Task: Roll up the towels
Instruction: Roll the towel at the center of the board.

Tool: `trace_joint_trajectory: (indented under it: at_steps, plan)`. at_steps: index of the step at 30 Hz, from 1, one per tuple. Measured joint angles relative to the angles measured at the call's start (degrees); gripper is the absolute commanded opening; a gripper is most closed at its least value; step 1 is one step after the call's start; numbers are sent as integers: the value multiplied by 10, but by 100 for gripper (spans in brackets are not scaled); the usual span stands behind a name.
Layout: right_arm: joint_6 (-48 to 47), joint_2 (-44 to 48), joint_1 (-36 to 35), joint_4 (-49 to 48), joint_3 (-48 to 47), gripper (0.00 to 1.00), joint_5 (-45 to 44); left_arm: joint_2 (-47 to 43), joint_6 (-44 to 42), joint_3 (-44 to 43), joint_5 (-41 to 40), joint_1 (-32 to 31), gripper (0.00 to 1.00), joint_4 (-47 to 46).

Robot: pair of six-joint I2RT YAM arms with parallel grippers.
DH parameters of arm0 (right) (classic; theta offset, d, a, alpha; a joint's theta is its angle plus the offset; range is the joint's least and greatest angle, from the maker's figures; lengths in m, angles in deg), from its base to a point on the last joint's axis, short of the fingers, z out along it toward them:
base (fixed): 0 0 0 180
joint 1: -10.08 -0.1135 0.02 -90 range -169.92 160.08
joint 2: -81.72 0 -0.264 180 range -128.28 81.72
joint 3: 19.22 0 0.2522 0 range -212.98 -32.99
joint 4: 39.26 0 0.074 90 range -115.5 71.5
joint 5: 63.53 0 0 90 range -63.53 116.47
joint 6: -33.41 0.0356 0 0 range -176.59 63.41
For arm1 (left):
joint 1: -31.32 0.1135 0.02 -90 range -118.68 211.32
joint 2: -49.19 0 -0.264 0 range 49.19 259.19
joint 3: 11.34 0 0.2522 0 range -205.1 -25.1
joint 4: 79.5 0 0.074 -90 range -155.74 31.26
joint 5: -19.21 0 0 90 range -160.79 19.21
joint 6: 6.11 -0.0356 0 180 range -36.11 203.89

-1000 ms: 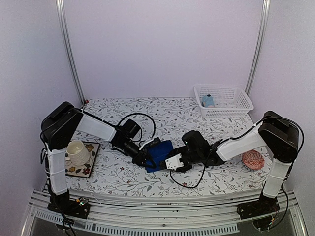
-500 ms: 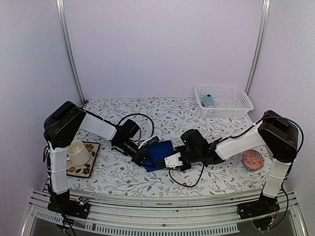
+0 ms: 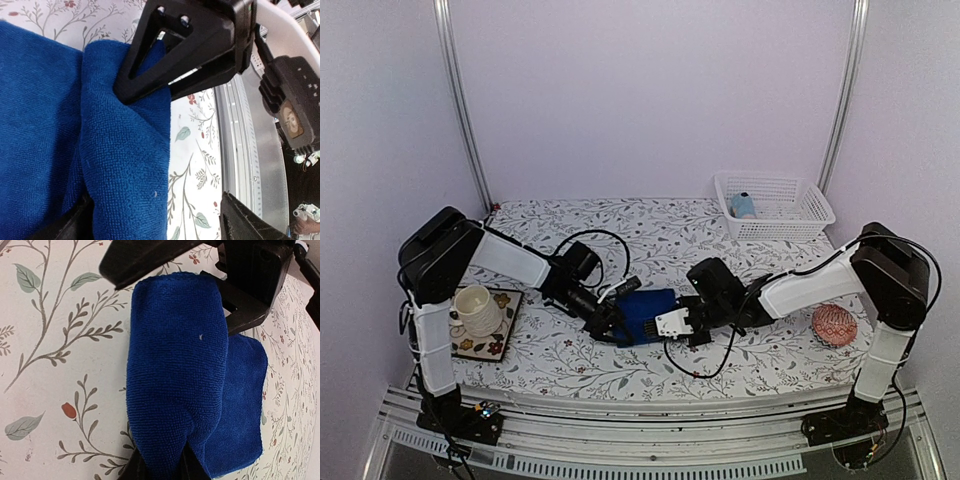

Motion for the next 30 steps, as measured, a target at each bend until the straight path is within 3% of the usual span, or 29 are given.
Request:
trace_joint_trajectory:
  at_steps: [15,18,23,30]
  plan:
    - [52,61,2,68,35,16,14,25,3,-36,-33,-30,88,-40]
    - [66,49,1,77,21,15,17,-10,5,13,-79,-38,96,-81]
    - [94,27,2,93,-4,14,25,-112,19,120,-217,-37,97,-125]
    - [136,24,14,118,-17,15,44,-168,22,184,-362,-49,97,-175]
